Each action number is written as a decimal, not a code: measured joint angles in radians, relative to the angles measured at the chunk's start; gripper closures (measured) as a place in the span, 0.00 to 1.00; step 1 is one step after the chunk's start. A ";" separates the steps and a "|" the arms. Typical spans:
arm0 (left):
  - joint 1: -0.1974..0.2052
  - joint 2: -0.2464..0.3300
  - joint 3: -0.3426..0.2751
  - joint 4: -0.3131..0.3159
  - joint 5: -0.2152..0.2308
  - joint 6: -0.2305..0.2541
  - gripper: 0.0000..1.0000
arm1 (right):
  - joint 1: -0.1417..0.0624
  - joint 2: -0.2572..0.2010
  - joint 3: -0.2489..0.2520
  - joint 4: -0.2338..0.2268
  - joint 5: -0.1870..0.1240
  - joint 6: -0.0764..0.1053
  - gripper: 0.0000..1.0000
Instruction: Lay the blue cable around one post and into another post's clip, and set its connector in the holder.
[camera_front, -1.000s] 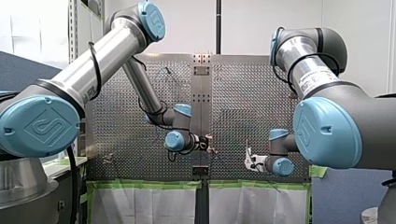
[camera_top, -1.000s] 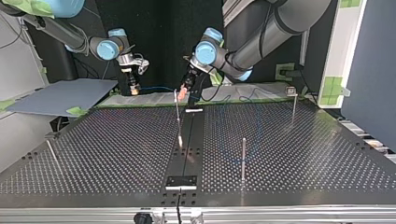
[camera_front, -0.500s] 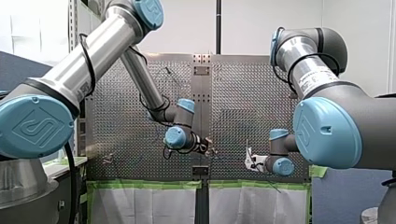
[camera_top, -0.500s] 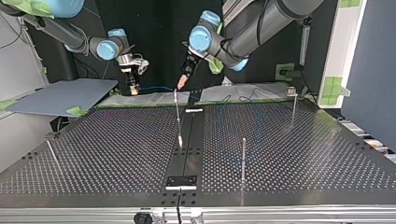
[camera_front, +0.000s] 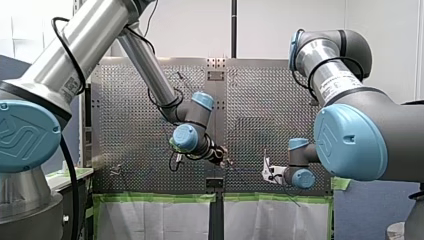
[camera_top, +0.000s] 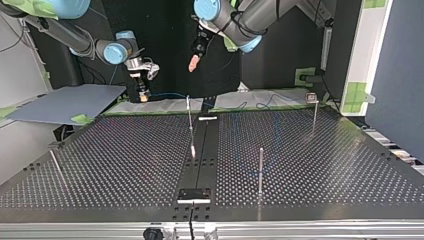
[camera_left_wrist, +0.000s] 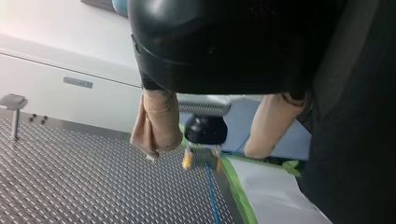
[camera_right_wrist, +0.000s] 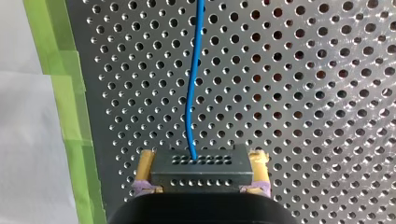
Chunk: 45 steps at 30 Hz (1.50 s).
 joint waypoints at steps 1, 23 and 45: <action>-0.008 0.008 -0.003 0.000 -0.008 -0.008 0.02 | 0.001 0.000 0.000 0.000 0.000 0.001 1.00; 0.093 0.235 -0.006 0.034 -0.089 -0.234 0.02 | 0.005 0.001 0.000 -0.001 -0.003 0.015 1.00; 0.306 0.447 -0.021 0.029 -0.180 -0.447 0.02 | 0.009 0.001 0.000 -0.012 -0.023 0.045 1.00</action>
